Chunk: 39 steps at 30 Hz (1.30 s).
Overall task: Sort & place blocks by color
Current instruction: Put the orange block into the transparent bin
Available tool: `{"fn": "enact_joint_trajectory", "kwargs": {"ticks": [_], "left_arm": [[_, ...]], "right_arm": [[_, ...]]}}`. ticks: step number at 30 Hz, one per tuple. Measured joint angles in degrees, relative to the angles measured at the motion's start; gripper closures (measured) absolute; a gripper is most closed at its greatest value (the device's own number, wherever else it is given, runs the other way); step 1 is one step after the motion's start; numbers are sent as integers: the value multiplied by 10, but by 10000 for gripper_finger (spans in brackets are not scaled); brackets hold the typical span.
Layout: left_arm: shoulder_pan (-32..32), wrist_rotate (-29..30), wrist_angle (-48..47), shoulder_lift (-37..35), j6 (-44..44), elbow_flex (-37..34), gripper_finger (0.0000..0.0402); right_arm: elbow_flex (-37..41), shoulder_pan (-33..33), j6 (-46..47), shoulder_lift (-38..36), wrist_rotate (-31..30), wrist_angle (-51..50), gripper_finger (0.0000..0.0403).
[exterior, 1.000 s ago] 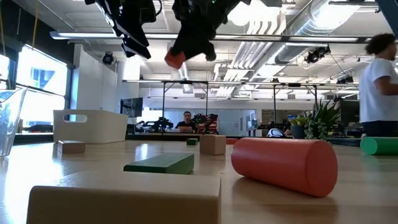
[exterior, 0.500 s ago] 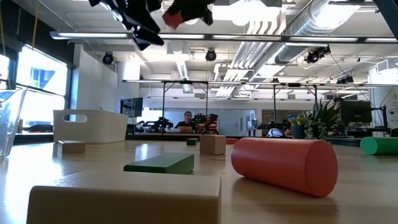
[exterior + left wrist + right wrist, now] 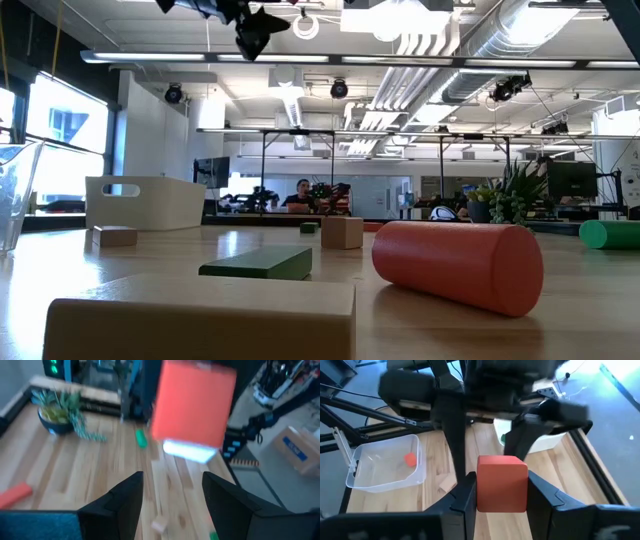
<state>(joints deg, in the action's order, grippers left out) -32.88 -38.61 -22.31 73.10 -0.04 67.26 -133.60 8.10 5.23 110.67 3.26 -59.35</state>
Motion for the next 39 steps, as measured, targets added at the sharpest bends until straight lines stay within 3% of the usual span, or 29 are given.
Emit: {"fn": "enact_joint_trajectory", "kwargs": {"ticks": [26,39], "left_arm": [[-2,4,82,0,-13,0,215],[-1,0,85,4,13,0,299]], "right_arm": [[4,0,3,1,14,-32,302],[4,0,21,1,27,-35,298]]}}
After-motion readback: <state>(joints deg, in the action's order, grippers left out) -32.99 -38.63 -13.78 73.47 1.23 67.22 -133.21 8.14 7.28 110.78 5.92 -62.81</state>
